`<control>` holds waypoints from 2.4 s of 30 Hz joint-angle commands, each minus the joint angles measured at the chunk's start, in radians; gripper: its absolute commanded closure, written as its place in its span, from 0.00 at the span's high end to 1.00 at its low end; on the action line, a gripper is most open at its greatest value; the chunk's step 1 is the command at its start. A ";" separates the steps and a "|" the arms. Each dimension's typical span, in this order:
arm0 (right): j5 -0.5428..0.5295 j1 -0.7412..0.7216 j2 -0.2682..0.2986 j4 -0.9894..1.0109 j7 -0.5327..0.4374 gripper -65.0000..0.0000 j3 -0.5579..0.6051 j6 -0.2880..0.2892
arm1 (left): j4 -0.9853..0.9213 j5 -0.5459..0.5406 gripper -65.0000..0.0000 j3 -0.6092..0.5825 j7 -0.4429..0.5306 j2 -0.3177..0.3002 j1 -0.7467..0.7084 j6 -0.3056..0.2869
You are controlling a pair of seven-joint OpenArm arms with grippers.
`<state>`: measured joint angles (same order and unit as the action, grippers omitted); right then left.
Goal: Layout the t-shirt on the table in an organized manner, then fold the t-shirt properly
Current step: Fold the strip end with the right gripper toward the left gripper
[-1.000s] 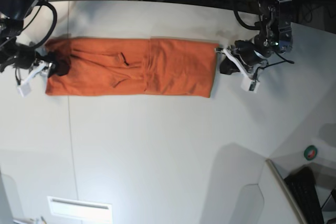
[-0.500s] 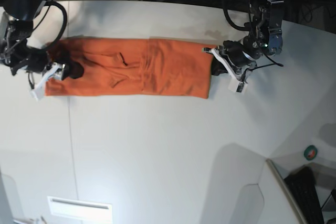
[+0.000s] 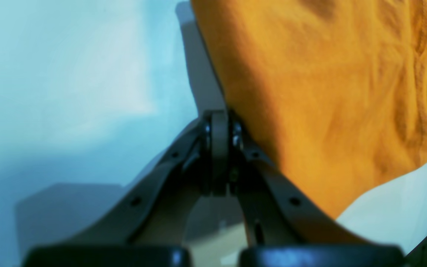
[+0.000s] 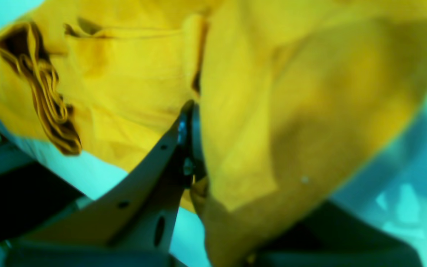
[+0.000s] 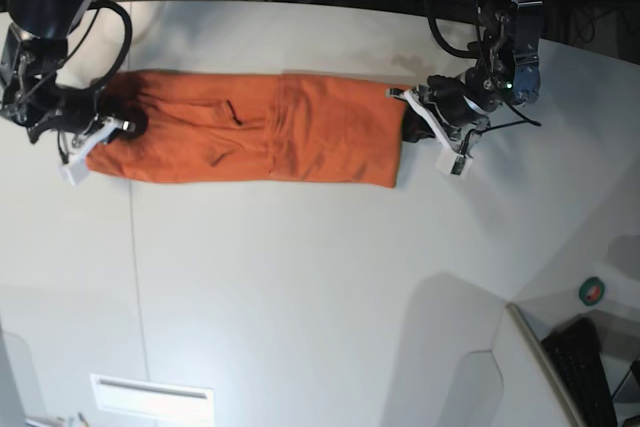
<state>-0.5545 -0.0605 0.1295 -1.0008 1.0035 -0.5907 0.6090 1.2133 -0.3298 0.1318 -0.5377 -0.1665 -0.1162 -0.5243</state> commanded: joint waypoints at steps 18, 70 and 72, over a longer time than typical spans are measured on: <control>0.063 0.004 0.011 -0.336 0.070 0.00 0.084 -0.153 | -0.010 0.002 0.00 -0.199 -0.012 0.005 0.048 0.013; 0.066 0.100 -0.026 -0.648 -0.093 0.00 0.857 -0.760 | -0.005 -0.002 0.00 -0.237 -0.014 0.029 0.085 0.062; 0.066 0.100 -0.024 -0.648 -0.088 0.00 0.883 -0.762 | -0.005 -0.002 0.00 -0.237 -0.014 0.029 0.085 0.062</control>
<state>-0.4786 0.0536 0.1101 -1.6299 0.9268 0.2928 -0.1501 1.1938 -0.3302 -0.1074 -0.5526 -0.1352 -0.0383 -0.4576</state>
